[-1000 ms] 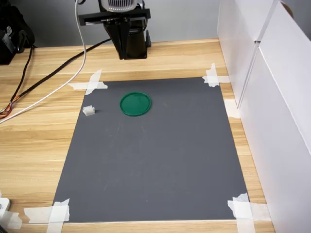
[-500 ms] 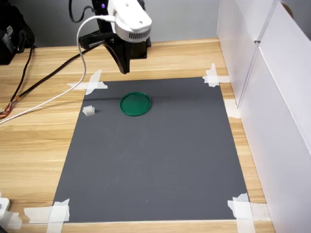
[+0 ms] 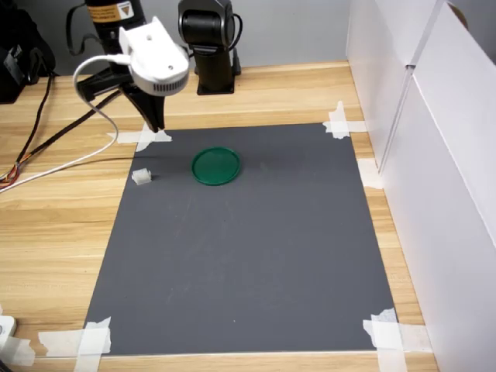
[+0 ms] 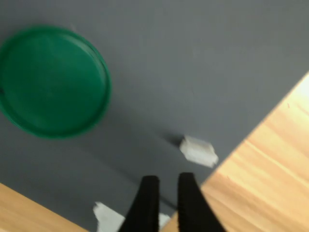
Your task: Grasp a white terminal and put it in the green lid.
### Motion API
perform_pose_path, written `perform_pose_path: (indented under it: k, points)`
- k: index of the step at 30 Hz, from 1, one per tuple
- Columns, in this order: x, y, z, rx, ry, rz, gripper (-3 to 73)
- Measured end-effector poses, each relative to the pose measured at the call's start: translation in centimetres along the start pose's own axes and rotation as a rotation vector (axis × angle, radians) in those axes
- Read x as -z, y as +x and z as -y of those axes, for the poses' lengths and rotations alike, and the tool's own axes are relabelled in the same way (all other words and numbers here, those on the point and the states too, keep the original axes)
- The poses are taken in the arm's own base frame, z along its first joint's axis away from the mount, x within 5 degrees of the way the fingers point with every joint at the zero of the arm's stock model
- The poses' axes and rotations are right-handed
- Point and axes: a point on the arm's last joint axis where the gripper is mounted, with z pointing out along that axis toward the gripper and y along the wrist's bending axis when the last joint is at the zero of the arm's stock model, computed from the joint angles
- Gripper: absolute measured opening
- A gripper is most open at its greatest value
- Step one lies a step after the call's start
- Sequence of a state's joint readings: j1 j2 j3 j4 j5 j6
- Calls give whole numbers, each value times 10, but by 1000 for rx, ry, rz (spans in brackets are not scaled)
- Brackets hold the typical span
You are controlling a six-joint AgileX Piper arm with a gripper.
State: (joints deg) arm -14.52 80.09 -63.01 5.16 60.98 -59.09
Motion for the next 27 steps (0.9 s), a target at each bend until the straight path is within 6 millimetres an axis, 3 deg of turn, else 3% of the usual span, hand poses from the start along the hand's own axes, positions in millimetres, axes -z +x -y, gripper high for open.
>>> perform_pose_path:
  k: [8,12,17,21,27]
  points:
    - [-13,24,23,-68,19,-79,501]
    - [-24,41,36,-126,15,-114,616]
    - [-40,55,46,-159,-18,-152,656]
    - [-52,56,47,-142,-59,-163,657]
    - [-54,51,46,-103,-93,-112,657]
